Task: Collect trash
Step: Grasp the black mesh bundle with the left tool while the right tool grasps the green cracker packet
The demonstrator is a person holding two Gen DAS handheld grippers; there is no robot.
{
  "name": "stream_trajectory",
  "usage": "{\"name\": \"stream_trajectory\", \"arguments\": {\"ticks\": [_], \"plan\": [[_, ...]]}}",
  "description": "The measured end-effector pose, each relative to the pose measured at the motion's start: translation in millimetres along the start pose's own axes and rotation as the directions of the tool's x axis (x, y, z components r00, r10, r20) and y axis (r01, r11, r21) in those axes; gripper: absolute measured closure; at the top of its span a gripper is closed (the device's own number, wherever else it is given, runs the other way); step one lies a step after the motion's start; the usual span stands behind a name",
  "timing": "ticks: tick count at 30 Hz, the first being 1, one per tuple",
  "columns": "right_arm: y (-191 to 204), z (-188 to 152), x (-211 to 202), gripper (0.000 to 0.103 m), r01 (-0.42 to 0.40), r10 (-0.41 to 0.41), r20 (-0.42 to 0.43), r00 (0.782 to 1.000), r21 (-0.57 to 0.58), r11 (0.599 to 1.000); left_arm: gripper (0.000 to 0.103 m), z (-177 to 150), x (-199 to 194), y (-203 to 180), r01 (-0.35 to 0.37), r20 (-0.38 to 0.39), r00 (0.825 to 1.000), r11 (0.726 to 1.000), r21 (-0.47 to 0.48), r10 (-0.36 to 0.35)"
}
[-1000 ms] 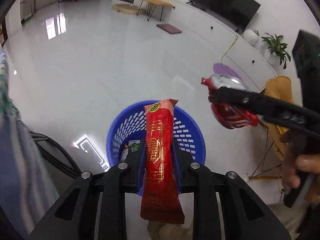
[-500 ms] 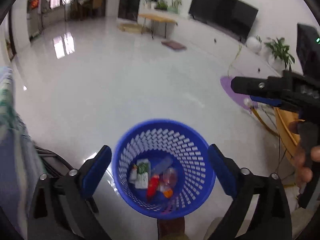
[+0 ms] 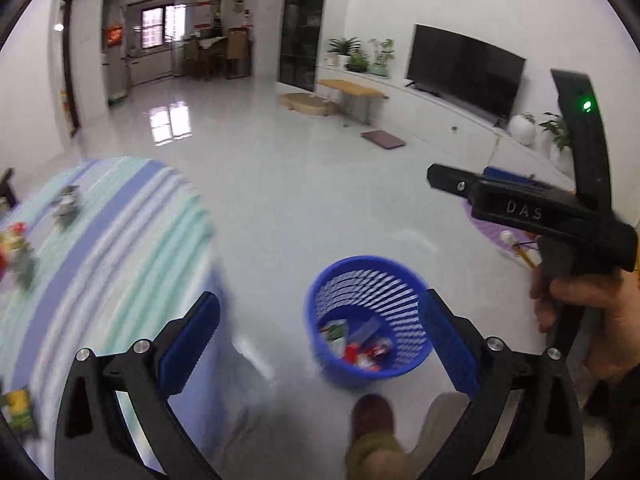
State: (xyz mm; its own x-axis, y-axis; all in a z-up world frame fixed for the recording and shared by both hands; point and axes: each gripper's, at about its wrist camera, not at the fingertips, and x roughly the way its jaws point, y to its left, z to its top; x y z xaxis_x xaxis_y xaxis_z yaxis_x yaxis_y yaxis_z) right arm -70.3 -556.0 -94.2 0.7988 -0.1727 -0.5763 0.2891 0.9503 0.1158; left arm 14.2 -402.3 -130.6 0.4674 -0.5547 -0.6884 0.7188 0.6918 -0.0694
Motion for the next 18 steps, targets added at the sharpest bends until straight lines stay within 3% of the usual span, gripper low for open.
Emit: {"name": "stream_trajectory", "arguments": {"ticks": [6, 18], "plan": [[77, -11, 0, 0.005, -0.11, 0.11, 0.003, 0.994, -0.01, 0.994, 0.005, -16, -52, 45, -0.092, 0.001, 0.996, 0.995, -0.05, 0.092], [178, -26, 22, 0.005, -0.192, 0.189, -0.038, 0.981, -0.079, 0.978, 0.005, -58, -113, 118, -0.22, -0.005, 0.975, 0.965, -0.143, 0.222]]}}
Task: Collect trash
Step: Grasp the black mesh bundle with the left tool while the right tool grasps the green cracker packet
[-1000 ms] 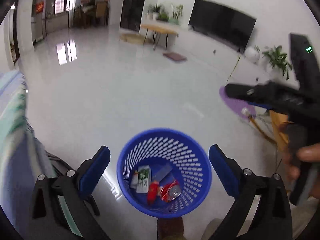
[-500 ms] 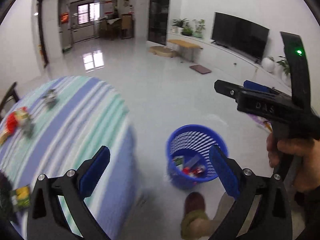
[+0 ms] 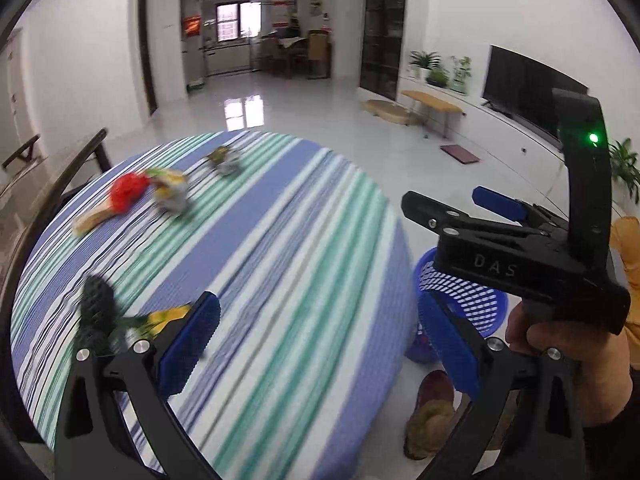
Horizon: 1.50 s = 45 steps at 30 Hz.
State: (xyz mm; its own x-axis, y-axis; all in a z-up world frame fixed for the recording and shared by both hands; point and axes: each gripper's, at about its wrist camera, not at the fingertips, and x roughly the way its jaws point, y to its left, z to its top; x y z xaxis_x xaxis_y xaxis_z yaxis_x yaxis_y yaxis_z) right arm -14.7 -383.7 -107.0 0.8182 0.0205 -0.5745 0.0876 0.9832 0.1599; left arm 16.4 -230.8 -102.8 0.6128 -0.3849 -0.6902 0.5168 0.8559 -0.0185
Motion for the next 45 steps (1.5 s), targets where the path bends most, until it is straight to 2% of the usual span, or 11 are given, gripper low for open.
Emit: {"name": "stream_trajectory", "arguments": {"ticks": [8, 16, 20, 24, 29, 33, 36, 38, 40, 42, 45], "plan": [[25, -2, 12, 0.005, -0.016, 0.016, 0.003, 1.0, -0.056, 0.998, 0.005, -10, -11, 31, -0.084, -0.005, 0.996, 0.996, -0.035, 0.084], [27, -4, 13, 0.005, -0.014, 0.013, -0.014, 1.0, -0.089, 0.996, 0.005, -22, -15, 56, -0.095, -0.033, 0.995, 0.994, -0.056, 0.094], [33, -6, 13, 0.005, -0.04, 0.037, -0.032, 0.999, -0.121, 0.992, 0.005, -41, -25, 96, -0.091, -0.047, 0.995, 0.991, -0.099, 0.087], [41, -9, 15, 0.005, -0.09, 0.083, -0.056, 0.995, -0.146, 0.985, 0.005, -53, -38, 157, -0.113, -0.052, 0.993, 0.972, -0.205, 0.105], [63, -17, 16, 0.005, -0.232, 0.211, -0.119, 0.97, -0.201, 0.952, 0.005, -44, -27, 197, -0.021, -0.074, 0.997, 0.974, -0.224, 0.004], [87, -30, 18, 0.005, -0.309, 0.264, -0.185, 0.947, -0.292, 0.905, 0.005, -39, 3, 210, -0.022, -0.163, 0.987, 0.987, -0.157, -0.004], [106, -41, 20, 0.005, -0.384, 0.309, -0.25, 0.918, -0.362, 0.849, 0.006, -41, 15, 213, -0.024, -0.198, 0.98, 0.992, -0.127, -0.002], [118, -47, 23, 0.005, -0.435, 0.338, -0.295, 0.894, -0.392, 0.811, 0.016, -42, 20, 217, -0.004, -0.203, 0.979, 0.99, -0.142, -0.026], [135, -50, 31, 0.005, -0.485, 0.355, -0.353, 0.866, -0.416, 0.769, 0.04, -45, 26, 223, 0.023, -0.22, 0.973, 0.985, -0.172, -0.061], [150, -50, 43, 0.005, -0.498, 0.331, -0.401, 0.854, -0.448, 0.743, 0.059, -47, 31, 226, 0.045, -0.227, 0.97, 0.981, -0.19, -0.088], [170, -47, 63, 0.005, -0.51, 0.295, -0.453, 0.842, -0.487, 0.709, 0.062, -44, 28, 227, 0.03, -0.2, 0.978, 0.982, -0.185, -0.067]]}}
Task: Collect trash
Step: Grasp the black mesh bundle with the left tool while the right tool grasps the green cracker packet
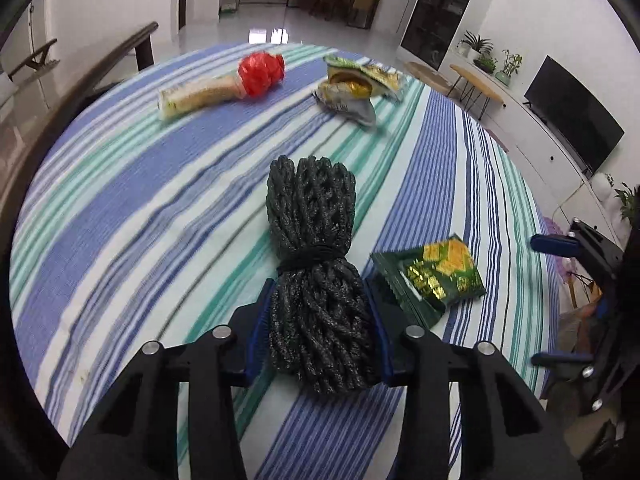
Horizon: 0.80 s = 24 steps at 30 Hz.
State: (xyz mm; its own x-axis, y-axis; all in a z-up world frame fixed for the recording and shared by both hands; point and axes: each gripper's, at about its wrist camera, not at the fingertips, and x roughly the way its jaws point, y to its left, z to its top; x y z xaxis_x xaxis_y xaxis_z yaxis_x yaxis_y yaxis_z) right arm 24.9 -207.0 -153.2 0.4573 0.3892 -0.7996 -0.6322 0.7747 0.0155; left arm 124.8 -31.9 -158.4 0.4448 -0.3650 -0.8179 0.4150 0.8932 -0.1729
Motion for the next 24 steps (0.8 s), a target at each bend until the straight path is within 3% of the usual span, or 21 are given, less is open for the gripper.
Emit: {"name": "stream_trajectory", "arguments": {"ticks": [5, 6, 7, 11, 12, 14, 16, 17, 20, 23, 24], "plan": [[3, 29, 32, 0.006, -0.063, 0.053, -0.101, 0.993, -0.094, 0.994, 0.063, 2, -4, 13, -0.029, 0.019, 0.999, 0.998, -0.052, 0.03], [4, 32, 36, 0.009, -0.075, 0.062, -0.117, 0.991, -0.106, 0.992, 0.063, 1, -3, 16, -0.029, 0.012, 0.999, 0.998, -0.062, 0.03], [5, 34, 41, 0.024, -0.086, 0.07, -0.137, 0.988, -0.116, 0.989, 0.063, 1, -3, 17, -0.028, 0.008, 1.0, 0.997, -0.065, 0.029], [8, 38, 39, 0.043, -0.099, 0.079, -0.172, 0.982, -0.108, 0.989, 0.059, 1, -1, 18, -0.029, 0.005, 1.0, 0.998, -0.054, 0.03], [7, 37, 37, 0.054, -0.093, 0.074, -0.173, 0.982, -0.101, 0.991, 0.057, 2, 0, 18, -0.03, 0.004, 1.0, 0.998, -0.055, 0.03], [4, 33, 31, 0.054, -0.081, 0.07, -0.173, 0.982, -0.056, 0.995, 0.051, 3, 0, 19, -0.041, 0.006, 0.999, 0.998, -0.056, 0.041], [-2, 27, 24, 0.054, -0.028, 0.026, -0.166, 0.986, -0.008, 1.0, 0.036, 6, 1, 19, -0.069, 0.015, 0.997, 0.996, -0.054, 0.069], [-4, 23, 21, 0.054, -0.001, 0.005, -0.165, 0.986, 0.024, 1.0, 0.034, 6, 1, 20, -0.075, 0.019, 0.997, 0.996, -0.054, 0.076], [-16, 7, 8, 0.054, 0.103, -0.078, -0.164, 0.983, 0.149, 0.983, 0.033, 9, 2, 19, -0.082, 0.022, 0.996, 0.995, -0.061, 0.084], [-12, -2, 0, 0.051, 0.114, -0.088, -0.154, 0.984, 0.171, 0.979, 0.034, 11, 6, 16, -0.101, 0.015, 0.995, 0.994, -0.051, 0.102], [-10, -2, 0, 0.048, 0.115, -0.09, -0.154, 0.984, 0.163, 0.98, 0.042, 11, 8, 15, -0.102, 0.012, 0.995, 0.994, -0.047, 0.103]]}}
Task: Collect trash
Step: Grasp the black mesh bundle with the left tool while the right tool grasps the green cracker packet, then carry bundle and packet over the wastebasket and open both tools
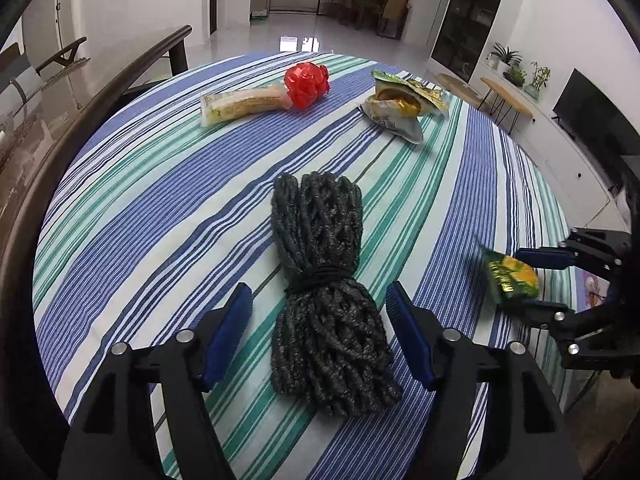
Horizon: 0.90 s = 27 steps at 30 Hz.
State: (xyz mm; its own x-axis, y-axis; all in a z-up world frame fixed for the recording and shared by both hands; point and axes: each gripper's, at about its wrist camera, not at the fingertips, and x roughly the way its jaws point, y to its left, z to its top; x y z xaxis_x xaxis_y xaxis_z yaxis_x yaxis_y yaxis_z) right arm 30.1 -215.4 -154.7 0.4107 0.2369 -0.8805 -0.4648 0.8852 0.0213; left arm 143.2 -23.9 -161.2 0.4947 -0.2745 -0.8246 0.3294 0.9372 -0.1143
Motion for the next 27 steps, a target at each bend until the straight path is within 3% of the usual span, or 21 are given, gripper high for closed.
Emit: {"name": "stream_trajectory", "arguments": {"ticks": [2, 5, 6, 7, 15, 20, 27], "plan": [[0, 0, 0, 0.038, 0.002, -0.002, -0.008, 1.0, -0.016, 1.0, 0.058, 1, 5, -3, -0.001, -0.018, 1.0, 1.0, 0.009, 0.001], [-5, 13, 12, 0.033, -0.013, 0.013, -0.007, 1.0, -0.038, 0.999, 0.064, 1, 5, -8, -0.011, -0.009, 1.0, 1.0, 0.022, 0.011], [-5, 14, 15, 0.039, -0.019, 0.018, -0.011, 1.0, -0.047, 0.999, 0.065, 0, 4, -9, -0.006, -0.008, 1.0, 1.0, 0.018, 0.006], [-7, 20, 20, 0.063, -0.036, 0.036, -0.008, 0.999, -0.05, 0.998, 0.065, 0, 4, -9, -0.003, -0.007, 1.0, 1.0, 0.015, 0.003], [-29, 14, 3, 0.066, -0.009, 0.003, 0.064, 0.998, 0.088, 0.996, 0.066, -3, -1, -18, 0.012, 0.009, 1.0, 1.0, 0.011, -0.012], [-43, -3, -24, 0.066, 0.105, -0.126, 0.119, 0.985, 0.17, 0.98, 0.067, -4, -3, -35, 0.044, 0.017, 0.999, 0.999, 0.028, -0.045], [-57, -23, -61, 0.066, 0.27, -0.312, 0.177, 0.934, 0.226, 0.936, 0.067, -4, -6, -76, 0.078, 0.022, 0.997, 0.993, 0.091, -0.08]]}}
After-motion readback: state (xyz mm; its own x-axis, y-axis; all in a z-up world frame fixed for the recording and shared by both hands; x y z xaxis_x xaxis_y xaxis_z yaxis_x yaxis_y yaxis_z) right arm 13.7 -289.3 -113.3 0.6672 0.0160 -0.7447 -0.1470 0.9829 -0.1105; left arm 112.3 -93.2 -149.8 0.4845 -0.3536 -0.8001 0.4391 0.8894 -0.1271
